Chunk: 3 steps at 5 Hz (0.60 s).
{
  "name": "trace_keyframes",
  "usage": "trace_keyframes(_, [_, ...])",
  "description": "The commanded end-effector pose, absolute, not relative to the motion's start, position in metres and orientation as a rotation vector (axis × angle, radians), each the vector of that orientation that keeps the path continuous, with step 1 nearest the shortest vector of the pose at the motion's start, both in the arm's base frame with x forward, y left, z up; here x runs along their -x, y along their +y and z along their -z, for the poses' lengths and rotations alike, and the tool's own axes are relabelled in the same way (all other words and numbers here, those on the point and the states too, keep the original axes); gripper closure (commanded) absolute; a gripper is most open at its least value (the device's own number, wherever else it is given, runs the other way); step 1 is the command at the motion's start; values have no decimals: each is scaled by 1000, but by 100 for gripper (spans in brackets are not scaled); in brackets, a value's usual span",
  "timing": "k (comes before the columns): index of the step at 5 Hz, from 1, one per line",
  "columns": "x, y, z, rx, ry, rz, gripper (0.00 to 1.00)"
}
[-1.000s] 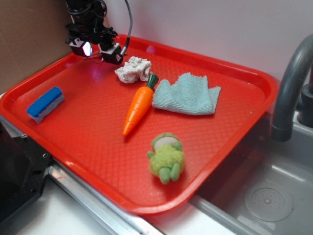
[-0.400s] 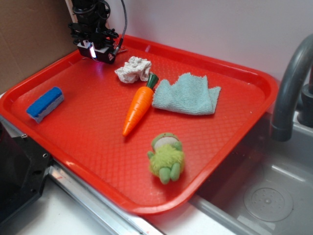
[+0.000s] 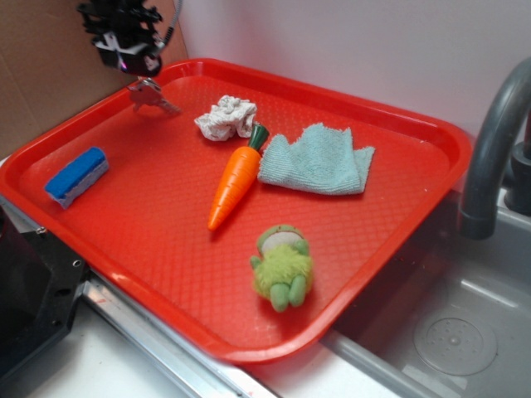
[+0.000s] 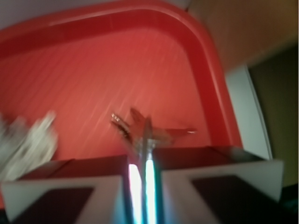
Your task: Grab the silver keys.
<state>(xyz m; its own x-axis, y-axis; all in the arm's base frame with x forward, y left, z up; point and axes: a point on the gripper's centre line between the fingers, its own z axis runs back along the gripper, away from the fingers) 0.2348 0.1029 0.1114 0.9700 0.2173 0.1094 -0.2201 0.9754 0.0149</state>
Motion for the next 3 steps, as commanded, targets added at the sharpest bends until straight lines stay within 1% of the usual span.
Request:
trace_keyframes(1, [-203,38,-210,25,-108,60,100])
trace_keyframes(2, [-214,0,-213,-37,-82,151,100])
trace_keyframes(3, [-222,-2,-202,-16,-27,170,100])
